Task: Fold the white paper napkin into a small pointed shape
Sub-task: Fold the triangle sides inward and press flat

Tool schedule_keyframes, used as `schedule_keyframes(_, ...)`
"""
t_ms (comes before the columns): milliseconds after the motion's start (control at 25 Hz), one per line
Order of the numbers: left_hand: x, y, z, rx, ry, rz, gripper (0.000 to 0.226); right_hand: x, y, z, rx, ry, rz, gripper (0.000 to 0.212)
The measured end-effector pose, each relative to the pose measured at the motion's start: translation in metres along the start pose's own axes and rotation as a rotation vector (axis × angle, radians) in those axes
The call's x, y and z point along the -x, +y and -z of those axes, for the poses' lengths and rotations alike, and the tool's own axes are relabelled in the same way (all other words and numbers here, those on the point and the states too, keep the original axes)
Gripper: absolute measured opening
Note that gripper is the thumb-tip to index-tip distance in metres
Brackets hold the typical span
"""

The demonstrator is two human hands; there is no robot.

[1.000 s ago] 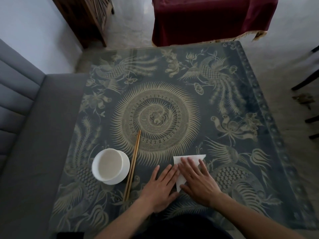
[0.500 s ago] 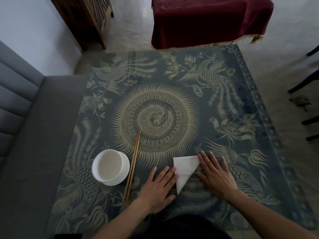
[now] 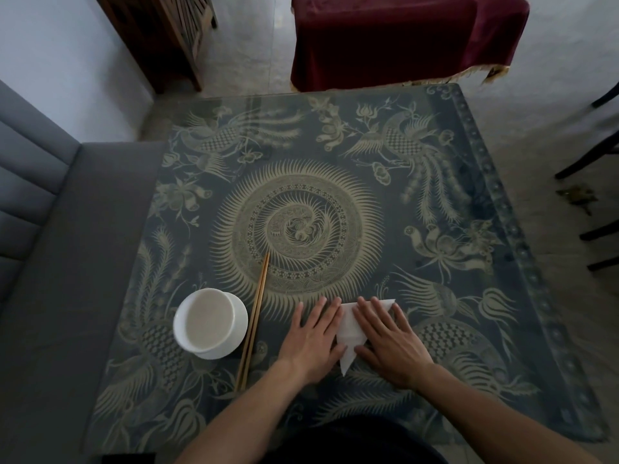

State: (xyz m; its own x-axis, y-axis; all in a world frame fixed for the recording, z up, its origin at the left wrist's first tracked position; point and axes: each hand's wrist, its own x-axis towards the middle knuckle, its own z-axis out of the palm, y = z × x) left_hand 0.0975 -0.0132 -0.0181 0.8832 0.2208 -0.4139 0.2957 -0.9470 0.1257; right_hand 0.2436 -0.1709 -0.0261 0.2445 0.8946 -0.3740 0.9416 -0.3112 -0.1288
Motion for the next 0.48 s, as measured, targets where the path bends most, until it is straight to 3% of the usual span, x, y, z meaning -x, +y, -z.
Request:
schedule_keyframes(160,0.023,0.003,-0.016,0.018,-0.009,-0.033,0.074,0.000,0.002,-0.003,-0.008,0.004,0.005,0.076)
schedule_keyframes(480,0.077,0.001,-0.041,-0.129,-0.025,-0.301,0.072,-0.001,0.000,-0.004,-0.020,0.015,-0.003,0.082)
